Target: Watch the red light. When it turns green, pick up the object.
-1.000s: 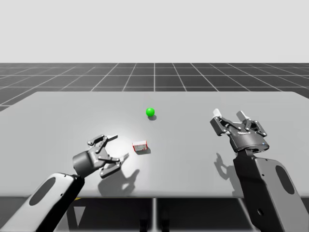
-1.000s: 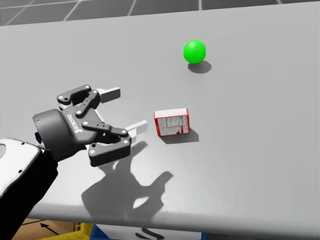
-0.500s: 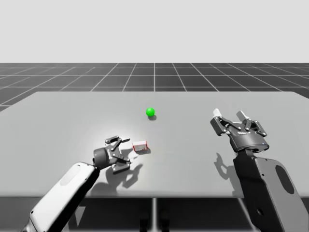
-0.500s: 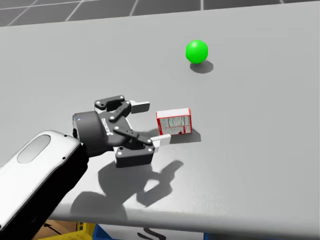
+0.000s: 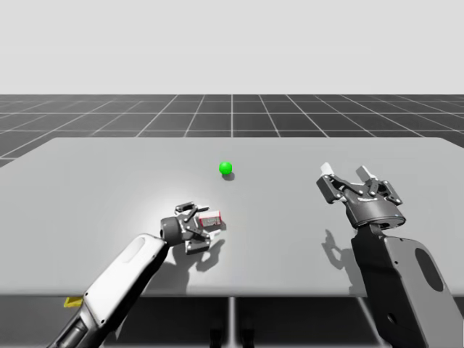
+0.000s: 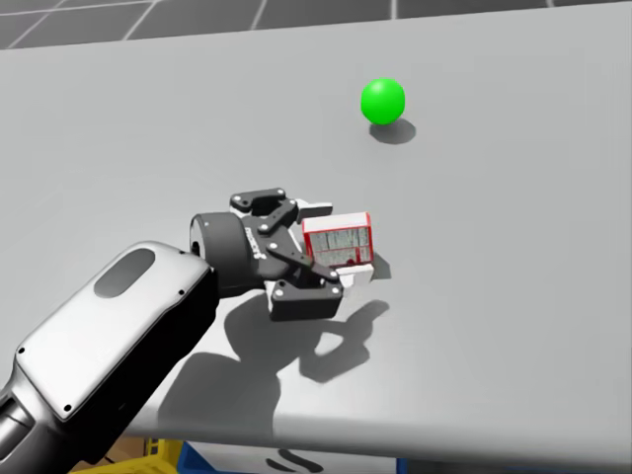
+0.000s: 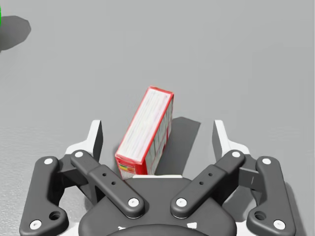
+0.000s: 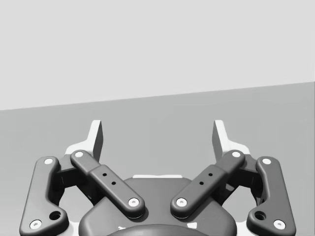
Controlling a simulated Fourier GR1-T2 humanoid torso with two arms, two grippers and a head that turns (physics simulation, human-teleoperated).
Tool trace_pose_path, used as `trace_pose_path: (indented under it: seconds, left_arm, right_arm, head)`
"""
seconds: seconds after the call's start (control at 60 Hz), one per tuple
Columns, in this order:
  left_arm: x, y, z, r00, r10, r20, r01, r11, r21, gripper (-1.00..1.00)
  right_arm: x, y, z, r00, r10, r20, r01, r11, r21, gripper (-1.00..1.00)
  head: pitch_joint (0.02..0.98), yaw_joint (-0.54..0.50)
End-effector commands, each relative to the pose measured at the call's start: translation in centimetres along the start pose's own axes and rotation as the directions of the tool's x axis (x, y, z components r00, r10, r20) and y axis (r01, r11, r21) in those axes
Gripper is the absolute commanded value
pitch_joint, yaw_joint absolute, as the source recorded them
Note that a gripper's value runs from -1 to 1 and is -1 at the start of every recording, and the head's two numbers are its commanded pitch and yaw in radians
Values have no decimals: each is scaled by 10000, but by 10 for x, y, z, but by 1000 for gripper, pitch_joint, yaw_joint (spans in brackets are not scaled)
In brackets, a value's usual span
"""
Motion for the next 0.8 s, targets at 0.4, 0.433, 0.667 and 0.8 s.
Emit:
trace_pose_path:
  seconds: [0.4, 0.433, 0.667, 0.8]
  left_arm:
    - [-11, -5, 0, 9982, -273, -533, 249, 9987, -448, 1000]
    - [-11, -5, 0, 9982, -279, -536, 255, 9986, -453, 1000]
    - [-11, -8, 4, 9975, -402, -582, 373, 9980, -510, 1000]
    - [-5, -8, 7, 9984, -431, -363, 417, 9984, -377, 1000]
  right_arm:
    - [2, -2, 0, 10000, -27, 57, 27, 10000, -14, -1000]
    - [2, -2, 0, 10000, -20, 56, 20, 10000, -20, -1000]
    - [2, -3, 1, 10000, -24, 67, 25, 10000, -34, -1000]
    - [2, -4, 0, 10000, -16, 58, 16, 10000, -41, -1000]
  head:
    - [691, 167]
    - [664, 167]
    - [443, 164]
    - [400, 162]
